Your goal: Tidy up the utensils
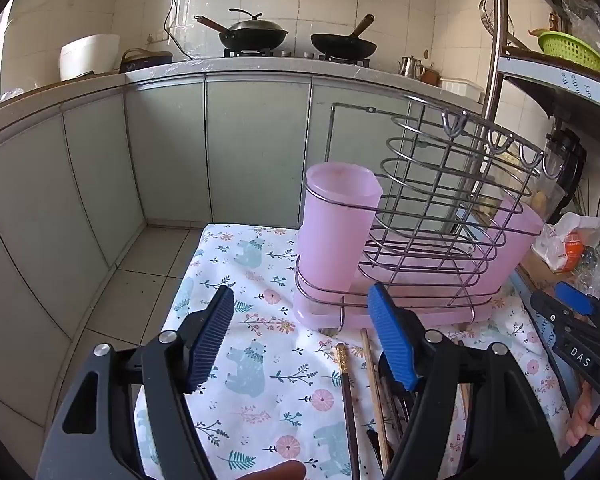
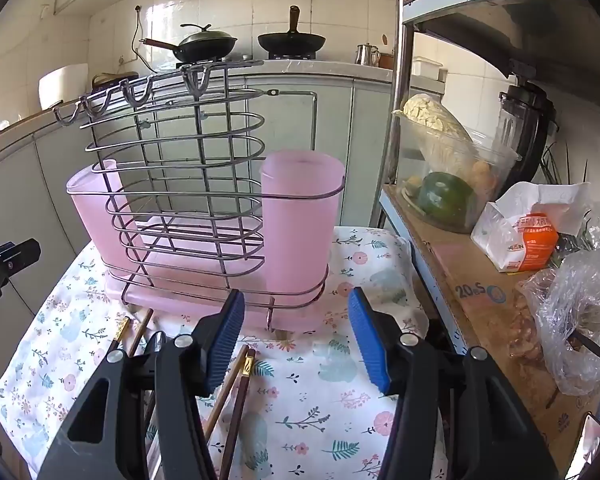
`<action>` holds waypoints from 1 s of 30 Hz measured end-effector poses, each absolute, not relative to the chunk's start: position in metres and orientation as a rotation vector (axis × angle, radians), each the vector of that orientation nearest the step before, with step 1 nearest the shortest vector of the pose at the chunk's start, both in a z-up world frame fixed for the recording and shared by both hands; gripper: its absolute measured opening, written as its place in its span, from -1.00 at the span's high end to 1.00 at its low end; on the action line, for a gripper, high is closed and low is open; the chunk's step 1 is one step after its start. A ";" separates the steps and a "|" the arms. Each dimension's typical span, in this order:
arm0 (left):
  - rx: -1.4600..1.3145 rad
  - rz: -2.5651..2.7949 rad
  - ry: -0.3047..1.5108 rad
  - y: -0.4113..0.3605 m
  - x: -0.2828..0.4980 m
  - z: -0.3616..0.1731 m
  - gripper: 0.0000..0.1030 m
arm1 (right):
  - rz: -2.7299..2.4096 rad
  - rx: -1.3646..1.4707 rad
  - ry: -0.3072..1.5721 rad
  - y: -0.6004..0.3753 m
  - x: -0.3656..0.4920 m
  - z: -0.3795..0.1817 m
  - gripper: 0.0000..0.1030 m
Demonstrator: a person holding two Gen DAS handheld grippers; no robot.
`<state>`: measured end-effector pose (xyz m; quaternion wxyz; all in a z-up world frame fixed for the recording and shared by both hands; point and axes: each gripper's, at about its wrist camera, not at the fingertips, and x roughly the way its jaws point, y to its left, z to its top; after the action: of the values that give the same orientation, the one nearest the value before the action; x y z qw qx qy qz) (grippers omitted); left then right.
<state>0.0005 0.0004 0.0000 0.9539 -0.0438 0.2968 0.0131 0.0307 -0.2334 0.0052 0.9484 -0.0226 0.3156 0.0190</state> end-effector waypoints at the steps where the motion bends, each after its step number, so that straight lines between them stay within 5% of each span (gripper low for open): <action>1: -0.086 0.027 0.601 0.000 0.000 0.000 -0.36 | 0.037 -0.048 0.643 -0.233 0.031 0.005 -0.03; 30: -0.081 0.026 0.597 -0.012 -0.001 0.001 -0.36 | 0.036 -0.052 0.637 -0.235 0.030 0.010 -0.03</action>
<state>-0.0012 -0.0121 0.0006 0.9549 -0.0397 0.2940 0.0127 0.0298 -0.2346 0.0103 0.9493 -0.0256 0.3129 0.0179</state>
